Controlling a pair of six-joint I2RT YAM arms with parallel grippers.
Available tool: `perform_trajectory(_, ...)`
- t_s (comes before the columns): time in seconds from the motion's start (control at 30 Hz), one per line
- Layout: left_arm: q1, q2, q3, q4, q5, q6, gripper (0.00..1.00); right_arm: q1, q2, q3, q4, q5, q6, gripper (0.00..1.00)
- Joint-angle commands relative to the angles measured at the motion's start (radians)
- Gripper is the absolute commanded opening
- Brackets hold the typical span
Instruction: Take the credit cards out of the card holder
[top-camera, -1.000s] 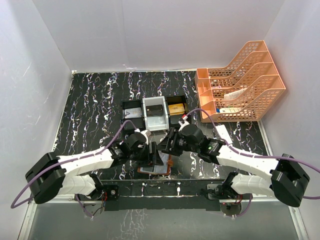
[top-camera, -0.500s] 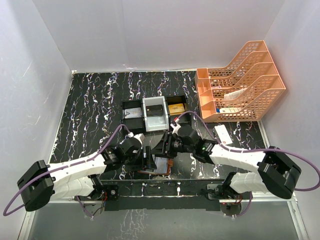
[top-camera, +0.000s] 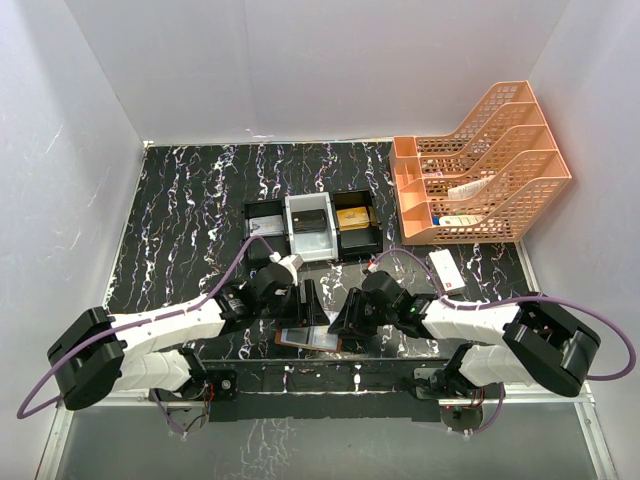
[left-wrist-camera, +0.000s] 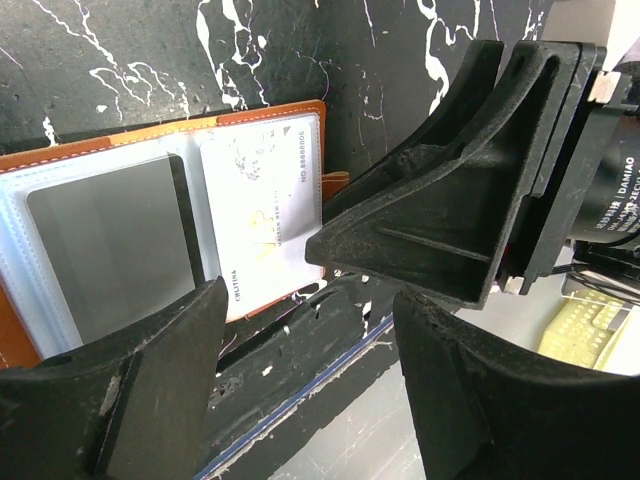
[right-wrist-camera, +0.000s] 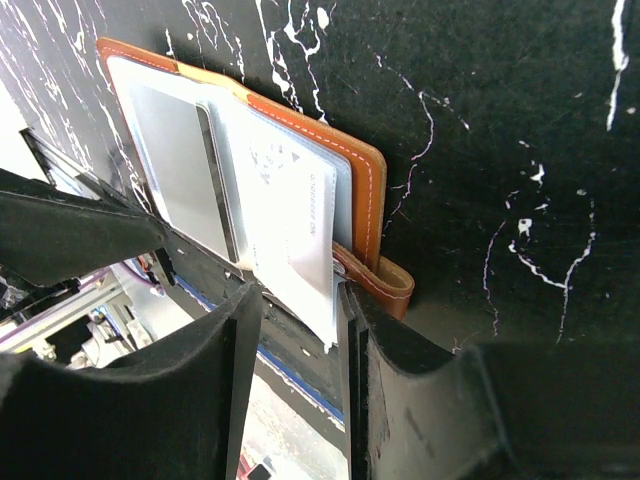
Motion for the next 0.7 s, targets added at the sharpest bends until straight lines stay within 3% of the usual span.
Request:
perform_trajectory(0.0,-0.001,-0.012,0.024,-0.015,-0.017,0.005,0.65,0.003,0.022,-0.005,-0.085,0.082,-0.038,0.35)
perform_trajectory(0.33,-0.001,0.001,0.046,-0.073,-0.067,-0.013,0.54,-0.001,-0.037,0.050,-0.070,0.066,-0.050,0.28)
perform_trajectory(0.67,0.021,-0.030,0.043,-0.101,-0.096,-0.031,0.52,-0.001,-0.136,0.125,-0.100,0.066,-0.073,0.30)
